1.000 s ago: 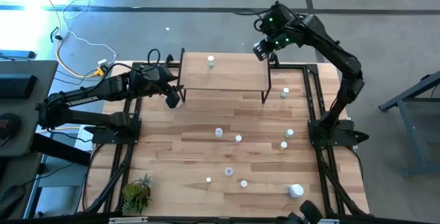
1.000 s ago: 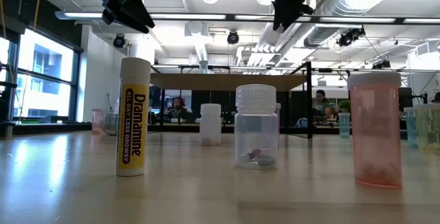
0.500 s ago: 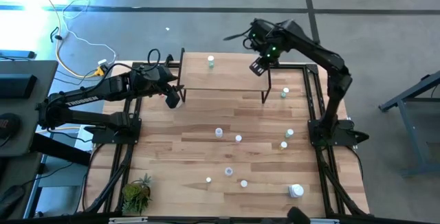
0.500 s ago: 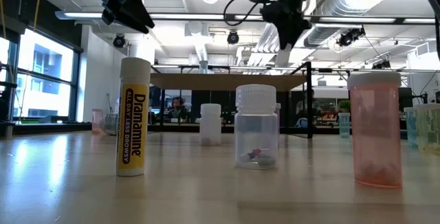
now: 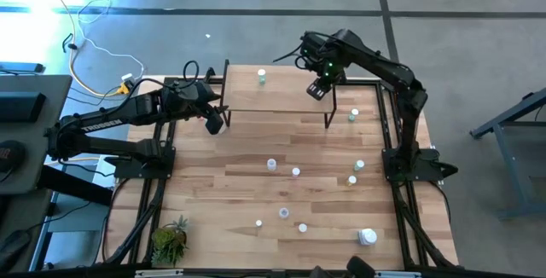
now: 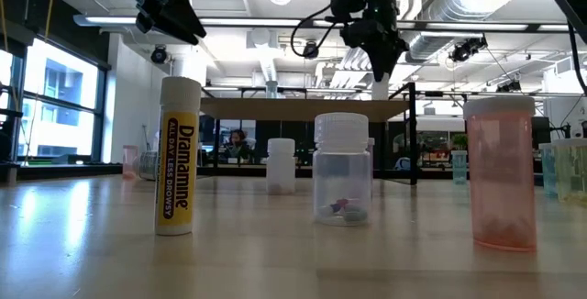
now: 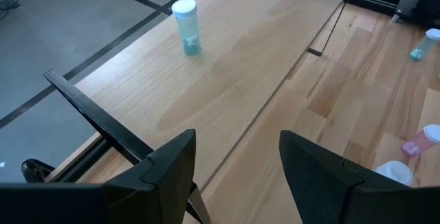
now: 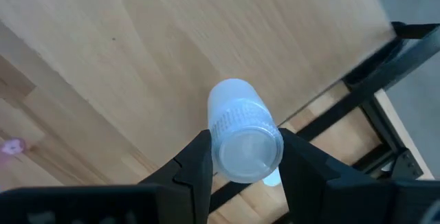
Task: Pick and place medicine bottles onto shelf by color
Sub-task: Put the white pill bottle on the shelf
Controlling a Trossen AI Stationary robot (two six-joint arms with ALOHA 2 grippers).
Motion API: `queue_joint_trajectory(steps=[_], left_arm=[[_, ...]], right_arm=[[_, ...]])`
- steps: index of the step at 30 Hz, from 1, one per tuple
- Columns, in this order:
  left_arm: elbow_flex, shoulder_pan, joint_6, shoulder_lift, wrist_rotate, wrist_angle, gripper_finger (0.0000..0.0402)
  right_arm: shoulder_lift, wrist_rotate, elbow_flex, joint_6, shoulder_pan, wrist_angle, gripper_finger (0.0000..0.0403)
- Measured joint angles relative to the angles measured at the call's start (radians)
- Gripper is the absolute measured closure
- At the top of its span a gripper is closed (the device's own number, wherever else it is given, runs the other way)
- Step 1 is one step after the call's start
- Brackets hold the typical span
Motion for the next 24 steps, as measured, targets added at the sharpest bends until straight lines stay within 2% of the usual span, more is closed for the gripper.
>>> queue_joint_trajectory(steps=[12,24], left_arm=[[0.0,0.0,0.0,0.0,0.0,-0.004,0.0203],[0.0,0.0,0.0,0.0,0.0,-0.004,0.0203]], right_arm=[[0.008,-0.032,0.0,-0.024,-0.002,0.0,0.0278],[0.008,-0.002,0.0,-0.047,-0.004,0.006,0.0206]])
